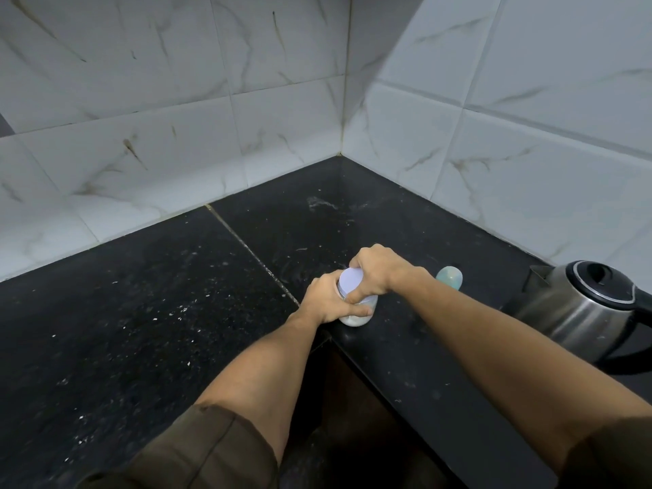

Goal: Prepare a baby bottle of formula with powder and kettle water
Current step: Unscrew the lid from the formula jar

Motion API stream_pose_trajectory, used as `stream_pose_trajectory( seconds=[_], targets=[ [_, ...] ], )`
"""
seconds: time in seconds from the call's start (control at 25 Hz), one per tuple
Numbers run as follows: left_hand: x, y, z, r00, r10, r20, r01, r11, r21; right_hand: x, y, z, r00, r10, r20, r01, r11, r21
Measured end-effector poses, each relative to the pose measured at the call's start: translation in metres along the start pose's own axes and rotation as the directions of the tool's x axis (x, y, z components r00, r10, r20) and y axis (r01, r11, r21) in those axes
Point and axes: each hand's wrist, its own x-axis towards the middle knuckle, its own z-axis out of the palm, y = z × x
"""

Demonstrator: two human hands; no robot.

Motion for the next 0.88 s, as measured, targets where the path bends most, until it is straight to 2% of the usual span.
stream_pose_trajectory(
  seconds=[0.24, 0.4, 0.6, 0.72, 0.8, 0.88],
  targets=[
    [-0.001, -0.002, 0.003, 0.999, -0.012, -0.029, 0.012, 1.0, 0.017, -0.001, -0.003, -0.003, 0.999, -0.033, 0.021, 0.034, 0.999, -0.039],
    [0.0, -0.002, 0.002, 1.0, 0.003, 0.003, -0.003, 1.0, 0.02, -0.004, -0.003, -0.01, 0.989, -0.099, 0.107, 0.115, 0.982, -0.152],
    [0.004, -0.002, 0.0, 1.0, -0.003, 0.028, 0.003, 1.0, 0.013, 0.004, 0.007, -0.005, 0.965, -0.143, 0.222, 0.169, 0.98, -0.105],
    [0.005, -0.003, -0.001, 0.999, 0.001, 0.038, -0.001, 1.0, 0.007, 0.003, 0.008, -0.005, 0.993, -0.007, 0.117, 0.004, 1.0, 0.024],
    [0.005, -0.004, -0.001, 0.999, 0.003, 0.048, -0.003, 1.0, 0.001, 0.001, 0.005, -0.004, 0.991, 0.126, 0.036, -0.125, 0.992, -0.035],
    [0.005, -0.003, -0.002, 0.998, 0.004, 0.06, -0.004, 1.0, 0.009, 0.0, 0.002, 0.001, 0.988, 0.153, 0.011, -0.152, 0.987, -0.05]
  ],
)
